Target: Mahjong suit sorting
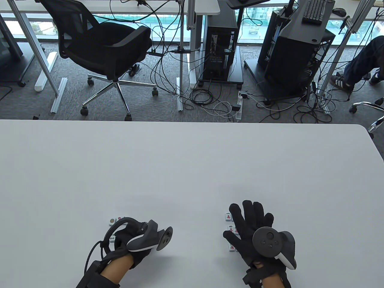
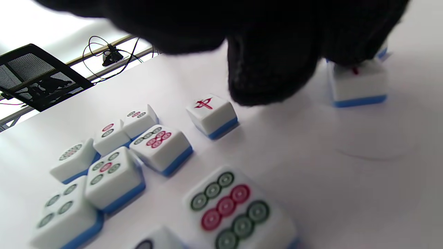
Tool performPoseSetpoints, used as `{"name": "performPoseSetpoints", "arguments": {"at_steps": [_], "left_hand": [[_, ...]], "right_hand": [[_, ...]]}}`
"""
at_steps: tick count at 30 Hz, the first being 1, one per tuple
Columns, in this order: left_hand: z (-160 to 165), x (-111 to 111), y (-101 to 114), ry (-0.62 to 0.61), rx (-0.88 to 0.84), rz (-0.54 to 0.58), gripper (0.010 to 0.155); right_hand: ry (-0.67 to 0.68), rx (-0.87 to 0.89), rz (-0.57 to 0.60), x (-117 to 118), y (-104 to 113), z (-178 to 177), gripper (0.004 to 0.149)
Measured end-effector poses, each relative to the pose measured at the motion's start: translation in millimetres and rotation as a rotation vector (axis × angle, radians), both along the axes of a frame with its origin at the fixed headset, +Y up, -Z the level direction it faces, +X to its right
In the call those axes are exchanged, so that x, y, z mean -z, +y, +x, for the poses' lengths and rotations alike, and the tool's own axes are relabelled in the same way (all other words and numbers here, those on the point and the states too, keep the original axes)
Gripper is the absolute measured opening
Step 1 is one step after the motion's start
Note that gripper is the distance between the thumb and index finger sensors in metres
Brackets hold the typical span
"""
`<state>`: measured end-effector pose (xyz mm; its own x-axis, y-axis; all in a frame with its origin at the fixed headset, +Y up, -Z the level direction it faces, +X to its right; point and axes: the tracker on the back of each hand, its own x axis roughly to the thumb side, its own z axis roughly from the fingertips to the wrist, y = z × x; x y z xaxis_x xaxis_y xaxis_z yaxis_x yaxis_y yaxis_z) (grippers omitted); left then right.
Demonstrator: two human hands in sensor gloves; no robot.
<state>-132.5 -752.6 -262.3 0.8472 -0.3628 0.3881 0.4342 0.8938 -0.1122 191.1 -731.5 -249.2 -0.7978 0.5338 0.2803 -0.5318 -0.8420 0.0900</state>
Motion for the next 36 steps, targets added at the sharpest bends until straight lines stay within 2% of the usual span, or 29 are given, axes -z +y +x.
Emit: {"name": "performPoseSetpoints", "arguments": {"at_steps": [3,10,18,24,26,29,31,36], "left_hand": [[0,-6,5,-0.036,0.033,0.033,0.055],[9,-16,-1,-0.092,0.109,-0.004,0.064],[16,-17,-9,-0.117,0.122,0.028,0.060],[10,-6,-7,-0.065,0.034,-0.032,0.061],[6,1,-3,-0.045,0.018,-0.011,0.061],[2,8,-2,-0.022,0.034,-0.032,0.057],[4,9,-5,-0.030,0.065,-0.047,0.060],[13,6,-6,-0.070,0.096,0.009,0.066]], "right_hand": [[-0.001,-0.002,-0.002,0,0,0,0.075],[-0.004,-0.008,-0.001,0,0,0,0.075],[-0.006,-0.009,-0.004,0,0,0,0.075],[-0.003,-0.010,-0.004,0,0,0,0.075],[-0.003,-0.010,-0.003,0,0,0,0.075],[-0.001,-0.012,-0.006,0,0,0,0.075],[0.000,-0.012,-0.005,0,0,0,0.075],[-0.001,-0.012,-0.005,0,-1,0,0.075]]}}
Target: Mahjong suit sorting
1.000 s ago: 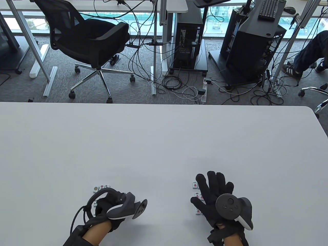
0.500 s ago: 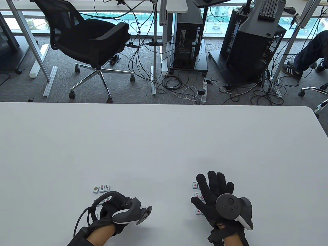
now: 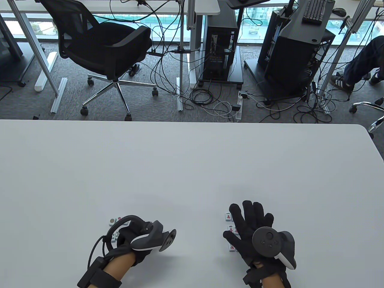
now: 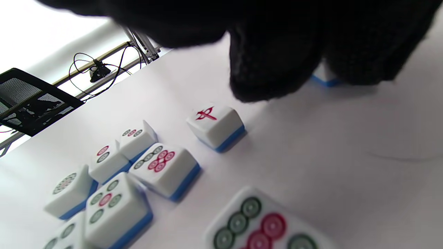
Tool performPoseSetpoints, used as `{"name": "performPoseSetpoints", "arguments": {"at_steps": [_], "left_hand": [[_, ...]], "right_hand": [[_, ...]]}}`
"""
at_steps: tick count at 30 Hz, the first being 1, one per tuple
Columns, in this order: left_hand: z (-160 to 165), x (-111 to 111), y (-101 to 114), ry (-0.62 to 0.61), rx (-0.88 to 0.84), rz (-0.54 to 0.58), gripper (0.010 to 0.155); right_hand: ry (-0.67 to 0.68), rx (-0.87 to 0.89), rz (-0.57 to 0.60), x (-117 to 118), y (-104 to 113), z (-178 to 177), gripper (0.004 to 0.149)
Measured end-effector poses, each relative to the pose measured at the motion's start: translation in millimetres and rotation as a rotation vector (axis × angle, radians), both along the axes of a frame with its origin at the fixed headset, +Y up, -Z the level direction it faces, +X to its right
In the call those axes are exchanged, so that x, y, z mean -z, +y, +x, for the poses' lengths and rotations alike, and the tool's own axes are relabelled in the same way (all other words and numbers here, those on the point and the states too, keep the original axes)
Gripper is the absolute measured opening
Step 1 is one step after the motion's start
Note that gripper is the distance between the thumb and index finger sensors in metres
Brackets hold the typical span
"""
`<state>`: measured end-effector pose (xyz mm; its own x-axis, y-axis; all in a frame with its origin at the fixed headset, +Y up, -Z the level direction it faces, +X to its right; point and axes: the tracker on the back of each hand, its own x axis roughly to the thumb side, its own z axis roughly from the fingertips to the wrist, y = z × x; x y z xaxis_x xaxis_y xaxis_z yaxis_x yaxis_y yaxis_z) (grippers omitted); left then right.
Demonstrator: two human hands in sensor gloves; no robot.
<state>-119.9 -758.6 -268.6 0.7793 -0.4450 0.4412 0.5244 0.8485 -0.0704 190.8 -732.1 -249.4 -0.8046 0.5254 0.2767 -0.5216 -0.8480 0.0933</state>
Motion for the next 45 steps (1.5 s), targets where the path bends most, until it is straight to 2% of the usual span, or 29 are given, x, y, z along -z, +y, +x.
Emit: {"name": "performPoseSetpoints", "arguments": {"at_steps": [11,18,22,32,35,39,43,45], "left_hand": [[1,5,-2,-0.006,-0.066,-0.067,0.063],[-27,24,18,0.154,-0.183,-0.069,0.061],[-36,25,15,0.186,-0.149,-0.073,0.061],[-34,20,-1,0.152,-0.020,-0.034,0.062],[-34,19,0,0.175,0.003,-0.065,0.066],[-27,12,11,0.135,-0.024,-0.017,0.068],[-5,-2,15,-0.033,-0.039,0.040,0.068],[2,-6,12,-0.079,-0.021,0.052,0.067]], "right_hand": [[0.001,0.000,-0.003,0,0,0,0.075],[0.000,0.007,0.000,0,0,0,0.075],[0.001,0.009,0.001,0,0,0,0.075],[0.001,0.008,0.001,0,0,0,0.075],[0.002,0.008,0.000,0,0,0,0.075],[0.001,0.010,0.001,0,0,0,0.075],[0.002,0.006,-0.001,0,0,0,0.075],[0.002,0.005,0.000,0,0,0,0.075]]}}
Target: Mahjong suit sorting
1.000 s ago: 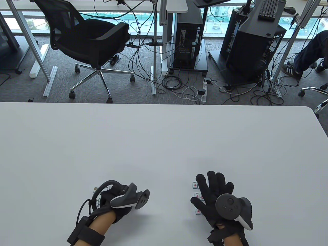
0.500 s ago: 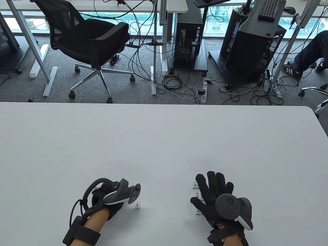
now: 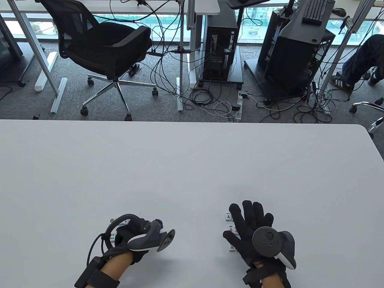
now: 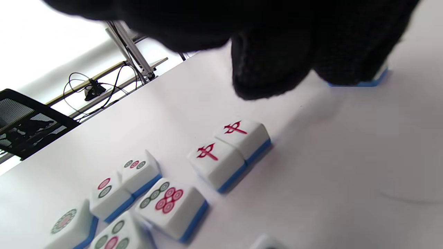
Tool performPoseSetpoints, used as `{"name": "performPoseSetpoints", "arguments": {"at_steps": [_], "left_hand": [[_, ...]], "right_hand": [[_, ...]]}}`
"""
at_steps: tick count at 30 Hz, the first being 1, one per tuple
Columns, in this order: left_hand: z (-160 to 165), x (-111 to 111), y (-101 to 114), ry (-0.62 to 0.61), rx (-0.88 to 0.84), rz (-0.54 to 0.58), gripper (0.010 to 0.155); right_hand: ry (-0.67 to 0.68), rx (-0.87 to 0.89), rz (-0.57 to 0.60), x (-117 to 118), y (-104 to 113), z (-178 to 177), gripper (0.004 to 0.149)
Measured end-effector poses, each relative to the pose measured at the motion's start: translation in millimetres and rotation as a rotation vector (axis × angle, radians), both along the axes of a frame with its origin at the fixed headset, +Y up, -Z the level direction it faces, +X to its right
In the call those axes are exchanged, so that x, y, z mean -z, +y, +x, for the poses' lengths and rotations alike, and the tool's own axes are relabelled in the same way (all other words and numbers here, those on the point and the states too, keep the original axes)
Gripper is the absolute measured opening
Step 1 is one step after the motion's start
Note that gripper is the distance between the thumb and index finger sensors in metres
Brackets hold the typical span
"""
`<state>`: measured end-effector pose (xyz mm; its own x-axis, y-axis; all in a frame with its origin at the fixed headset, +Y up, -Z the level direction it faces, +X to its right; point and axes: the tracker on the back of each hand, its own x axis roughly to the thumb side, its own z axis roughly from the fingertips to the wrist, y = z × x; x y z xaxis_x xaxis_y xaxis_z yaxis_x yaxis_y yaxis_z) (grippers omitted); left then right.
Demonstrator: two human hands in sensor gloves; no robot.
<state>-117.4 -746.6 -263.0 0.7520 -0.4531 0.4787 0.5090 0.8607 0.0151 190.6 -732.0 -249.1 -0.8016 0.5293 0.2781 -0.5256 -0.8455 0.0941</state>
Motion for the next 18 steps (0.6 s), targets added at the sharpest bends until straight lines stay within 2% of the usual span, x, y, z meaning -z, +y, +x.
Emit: {"name": "performPoseSetpoints", "arguments": {"at_steps": [4,8,12,15,18], "left_hand": [[11,-1,-10,-0.041,0.013,-0.032,0.064],[13,2,-15,-0.014,-0.007,-0.033,0.057],[13,2,-11,0.032,-0.020,-0.074,0.058],[15,0,-3,0.024,-0.033,0.008,0.061],[20,-3,0,-0.007,-0.036,0.043,0.062]], "right_hand": [[0.001,0.002,0.002,0,0,0,0.075],[0.003,0.003,0.001,0,0,0,0.075],[0.003,0.007,0.000,0,0,0,0.075],[0.005,0.007,-0.003,0,0,-1,0.075],[0.005,0.004,-0.002,0,0,0,0.075]]}}
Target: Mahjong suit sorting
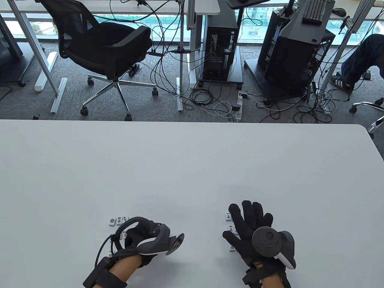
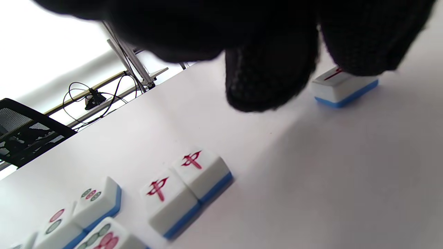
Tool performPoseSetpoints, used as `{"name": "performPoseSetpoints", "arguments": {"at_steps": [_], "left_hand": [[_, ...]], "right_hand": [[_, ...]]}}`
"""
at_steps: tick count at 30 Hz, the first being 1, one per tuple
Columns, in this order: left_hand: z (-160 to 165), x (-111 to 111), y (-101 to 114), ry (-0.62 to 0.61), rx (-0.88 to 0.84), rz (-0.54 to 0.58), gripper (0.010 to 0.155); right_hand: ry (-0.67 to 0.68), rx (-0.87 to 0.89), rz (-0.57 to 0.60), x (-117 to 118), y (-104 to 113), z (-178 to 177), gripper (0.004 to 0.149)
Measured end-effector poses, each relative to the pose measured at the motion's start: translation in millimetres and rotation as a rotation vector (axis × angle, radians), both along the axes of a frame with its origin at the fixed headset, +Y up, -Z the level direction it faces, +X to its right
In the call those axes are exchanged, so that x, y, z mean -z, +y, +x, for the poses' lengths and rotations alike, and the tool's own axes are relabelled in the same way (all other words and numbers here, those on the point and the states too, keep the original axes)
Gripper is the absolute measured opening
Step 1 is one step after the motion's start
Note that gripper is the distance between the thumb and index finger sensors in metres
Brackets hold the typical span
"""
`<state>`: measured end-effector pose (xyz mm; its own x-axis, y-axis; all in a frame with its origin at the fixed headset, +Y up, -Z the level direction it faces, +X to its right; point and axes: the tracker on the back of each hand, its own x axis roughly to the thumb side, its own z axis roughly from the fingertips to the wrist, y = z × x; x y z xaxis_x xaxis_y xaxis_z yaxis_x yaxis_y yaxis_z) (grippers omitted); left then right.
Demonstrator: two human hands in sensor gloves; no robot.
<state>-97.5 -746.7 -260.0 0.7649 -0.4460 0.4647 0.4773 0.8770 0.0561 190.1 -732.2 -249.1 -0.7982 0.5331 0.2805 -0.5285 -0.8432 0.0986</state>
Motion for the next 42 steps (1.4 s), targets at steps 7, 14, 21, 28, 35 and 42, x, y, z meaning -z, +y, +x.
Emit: {"name": "performPoseSetpoints", "arguments": {"at_steps": [7,14,21,28,35,42], "left_hand": [[9,3,-14,0.007,-0.014,-0.050,0.054],[-4,8,-3,0.022,-0.084,-0.079,0.053],[-3,3,-8,-0.051,-0.027,-0.152,0.066],[7,4,-18,-0.095,0.039,-0.138,0.063],[-12,35,0,0.066,-0.066,-0.138,0.062],[-36,42,-3,0.161,-0.061,-0.160,0.062]], "right_hand": [[-0.001,0.003,0.004,0,0,0,0.075],[-0.003,0.011,0.004,0,0,0,0.075],[-0.004,0.002,0.004,0,1,0,0.075],[-0.002,0.000,0.003,0,0,0,0.075],[-0.004,0.007,0.007,0,1,1,0.075],[-0.002,0.010,0.003,0,1,0,0.075]]}}
